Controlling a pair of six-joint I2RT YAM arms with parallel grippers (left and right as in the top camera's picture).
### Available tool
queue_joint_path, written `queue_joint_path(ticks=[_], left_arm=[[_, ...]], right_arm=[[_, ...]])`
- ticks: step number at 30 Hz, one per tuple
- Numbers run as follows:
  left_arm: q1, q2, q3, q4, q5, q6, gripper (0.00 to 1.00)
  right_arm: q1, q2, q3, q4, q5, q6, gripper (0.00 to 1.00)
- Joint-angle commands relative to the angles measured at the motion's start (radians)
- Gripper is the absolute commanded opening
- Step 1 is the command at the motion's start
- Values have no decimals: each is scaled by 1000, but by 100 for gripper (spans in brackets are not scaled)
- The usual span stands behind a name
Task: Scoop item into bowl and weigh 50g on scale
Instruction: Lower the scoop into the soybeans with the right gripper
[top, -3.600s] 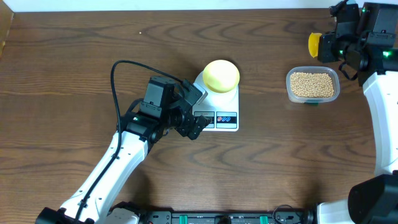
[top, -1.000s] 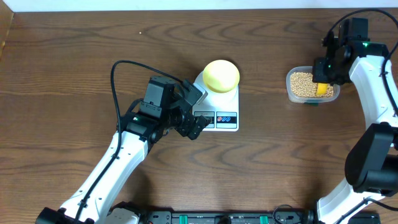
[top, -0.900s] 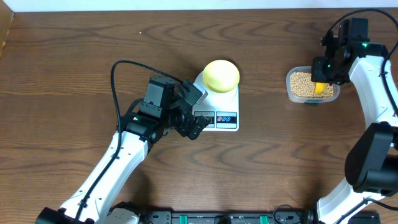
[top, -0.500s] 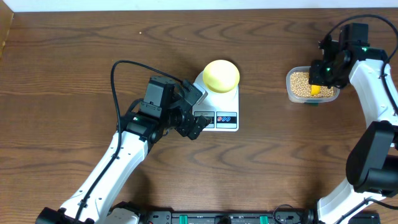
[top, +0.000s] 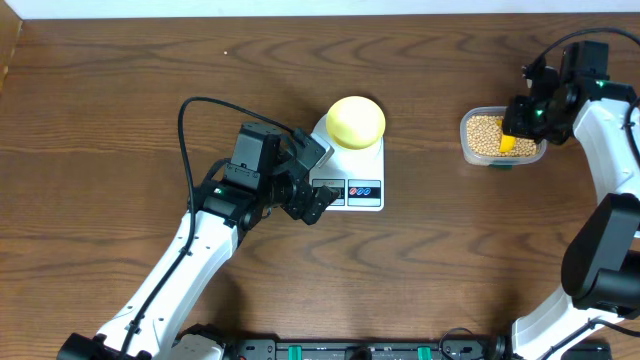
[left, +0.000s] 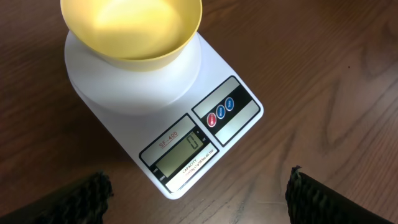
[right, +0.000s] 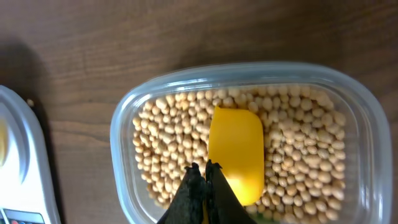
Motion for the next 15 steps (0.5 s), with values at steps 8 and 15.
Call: queue_joint_path(ticks=[8,15], left_arm=[[4,8,-8,-3,16,16,92],[4,8,-8,-3,16,16,92]], right_arm=[[-38,14,-108,45,-126,-4,1],[-55,14,-121,45,-126,-4,1]])
